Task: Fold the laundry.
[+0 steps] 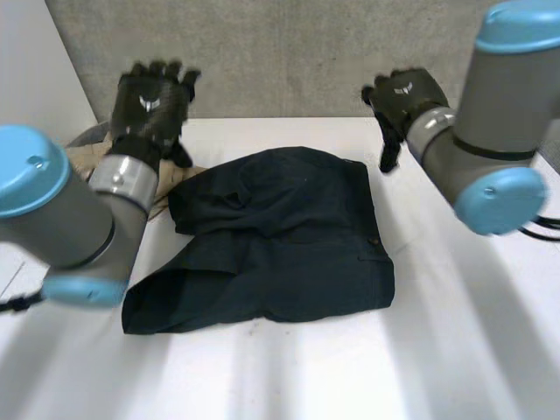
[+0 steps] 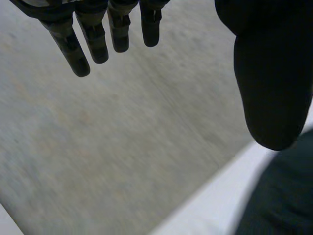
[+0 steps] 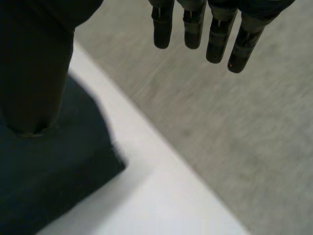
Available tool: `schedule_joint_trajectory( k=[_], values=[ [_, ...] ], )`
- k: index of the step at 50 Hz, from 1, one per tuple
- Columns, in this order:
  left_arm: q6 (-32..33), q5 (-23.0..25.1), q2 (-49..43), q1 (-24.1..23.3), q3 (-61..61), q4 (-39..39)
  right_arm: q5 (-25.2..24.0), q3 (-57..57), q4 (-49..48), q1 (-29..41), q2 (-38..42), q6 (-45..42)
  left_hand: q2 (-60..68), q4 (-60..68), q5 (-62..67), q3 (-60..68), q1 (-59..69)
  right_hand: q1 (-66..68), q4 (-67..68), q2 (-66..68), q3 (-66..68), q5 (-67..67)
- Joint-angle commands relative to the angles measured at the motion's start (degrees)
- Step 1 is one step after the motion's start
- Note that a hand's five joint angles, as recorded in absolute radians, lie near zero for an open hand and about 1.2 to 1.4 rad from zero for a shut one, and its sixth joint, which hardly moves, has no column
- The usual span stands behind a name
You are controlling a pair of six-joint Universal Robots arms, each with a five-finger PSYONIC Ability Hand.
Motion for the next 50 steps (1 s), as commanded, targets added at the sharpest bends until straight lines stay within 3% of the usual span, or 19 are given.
schedule_joint_trajectory(
  k=[1,8,16,22,29,36,40,50],
  values=[
    [-0.5,1.9,8.7,-2.3,-10.2,-21.3,-6.2,19.1,6.8,-2.4,-11.6,-5.3,6.9,7.0,6.1,6.6,7.7,5.3,3.5,4.3,4.9,3.5],
    [-1.7,4.5,8.7,-2.8,-15.0,-33.2,-16.3,34.4,9.9,-3.8,-18.4,-5.4,22.7,22.8,21.8,22.4,23.5,27.0,25.2,26.0,26.6,25.2],
    [-1.7,4.4,3.3,0.2,-14.0,-30.2,-23.0,46.3,6.9,-3.9,-18.8,-5.0,24.4,24.6,23.6,24.1,25.2,38.7,36.8,37.6,38.2,36.8],
    [-1.6,4.4,-2.1,3.9,-10.2,-27.3,-23.0,51.5,-2.5,-3.3,-18.5,-2.4,22.2,22.4,21.4,21.9,23.0,42.5,40.7,41.5,42.1,40.6],
    [-1.7,3.8,-6.0,8.6,-5.0,-24.5,-22.4,53.5,-9.6,-3.3,-16.1,-1.0,0.9,1.0,0.1,0.6,1.7,42.2,40.4,41.2,41.8,40.3],
    [-1.4,0.2,-9.9,10.3,-2.3,-23.8,-20.9,53.9,-12.9,-3.4,-15.7,-1.0,-0.8,-0.7,-1.7,-1.1,0.0,28.6,26.8,27.5,28.2,26.7],
    [-1.6,-1.6,-9.4,10.1,-3.1,-23.7,-19.7,53.9,-13.0,-3.4,-15.7,-1.1,-0.7,-0.5,-1.5,-1.0,0.1,23.7,21.9,22.7,23.3,21.8],
    [-1.8,-0.8,0.0,9.0,-7.7,-23.8,-16.7,54.2,-18.0,-3.4,-13.8,-1.7,0.5,0.7,-0.3,0.2,1.3,14.1,12.3,13.1,13.7,12.2]
  ],
)
